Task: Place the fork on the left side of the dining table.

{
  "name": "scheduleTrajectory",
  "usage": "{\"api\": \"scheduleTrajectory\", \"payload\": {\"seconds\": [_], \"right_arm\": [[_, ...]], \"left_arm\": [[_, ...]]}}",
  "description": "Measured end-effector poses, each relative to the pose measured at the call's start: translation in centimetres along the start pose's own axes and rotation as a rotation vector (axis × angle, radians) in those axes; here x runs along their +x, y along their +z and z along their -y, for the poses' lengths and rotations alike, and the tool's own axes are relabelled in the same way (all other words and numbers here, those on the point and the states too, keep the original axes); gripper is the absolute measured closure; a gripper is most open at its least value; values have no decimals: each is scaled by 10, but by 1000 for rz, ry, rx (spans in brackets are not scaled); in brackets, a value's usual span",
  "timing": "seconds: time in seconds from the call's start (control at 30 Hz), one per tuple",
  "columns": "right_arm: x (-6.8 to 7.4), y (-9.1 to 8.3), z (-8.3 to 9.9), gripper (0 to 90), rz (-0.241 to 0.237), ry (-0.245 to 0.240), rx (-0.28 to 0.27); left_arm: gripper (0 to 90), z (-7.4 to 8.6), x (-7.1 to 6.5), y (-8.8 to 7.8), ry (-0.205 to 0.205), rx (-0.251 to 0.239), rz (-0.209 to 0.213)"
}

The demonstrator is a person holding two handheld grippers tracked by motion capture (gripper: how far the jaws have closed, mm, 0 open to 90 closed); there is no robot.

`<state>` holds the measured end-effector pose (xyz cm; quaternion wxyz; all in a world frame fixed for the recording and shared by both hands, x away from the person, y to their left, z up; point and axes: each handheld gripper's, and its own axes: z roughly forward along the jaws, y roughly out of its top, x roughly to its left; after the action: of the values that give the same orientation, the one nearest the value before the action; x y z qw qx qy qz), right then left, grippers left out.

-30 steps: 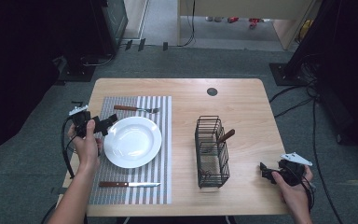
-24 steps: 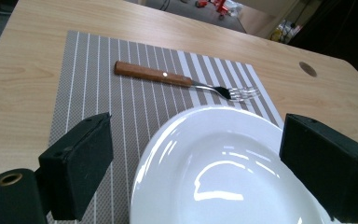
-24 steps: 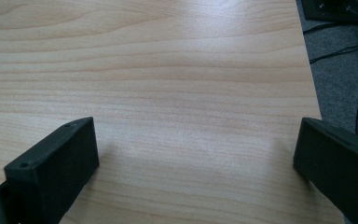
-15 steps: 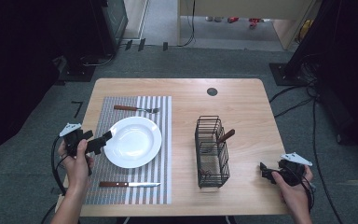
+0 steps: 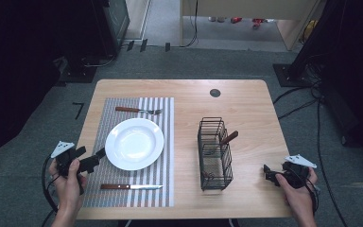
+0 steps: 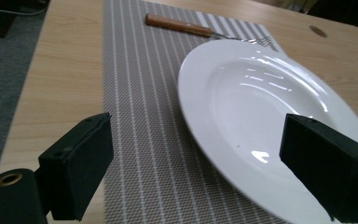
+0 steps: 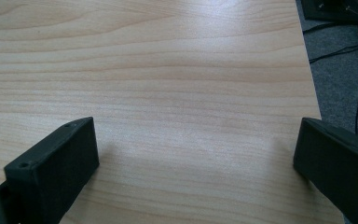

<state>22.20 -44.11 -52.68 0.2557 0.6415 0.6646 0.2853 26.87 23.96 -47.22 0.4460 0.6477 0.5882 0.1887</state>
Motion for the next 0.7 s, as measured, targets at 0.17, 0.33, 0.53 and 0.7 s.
{"api": "scheduleTrajectory", "payload": {"seconds": [0.17,0.33,0.53,0.7], "right_arm": [[0,0,0,0,1,1,0],[0,0,0,0,1,1,0],[0,0,0,0,1,1,0],[0,0,0,0,1,1,0]], "left_arm": [[102,12,9,-6,2,26,-25],[103,26,15,-11,4,48,-49],[103,35,21,-12,28,94,-96],[103,41,25,-5,58,151,-143]]}}
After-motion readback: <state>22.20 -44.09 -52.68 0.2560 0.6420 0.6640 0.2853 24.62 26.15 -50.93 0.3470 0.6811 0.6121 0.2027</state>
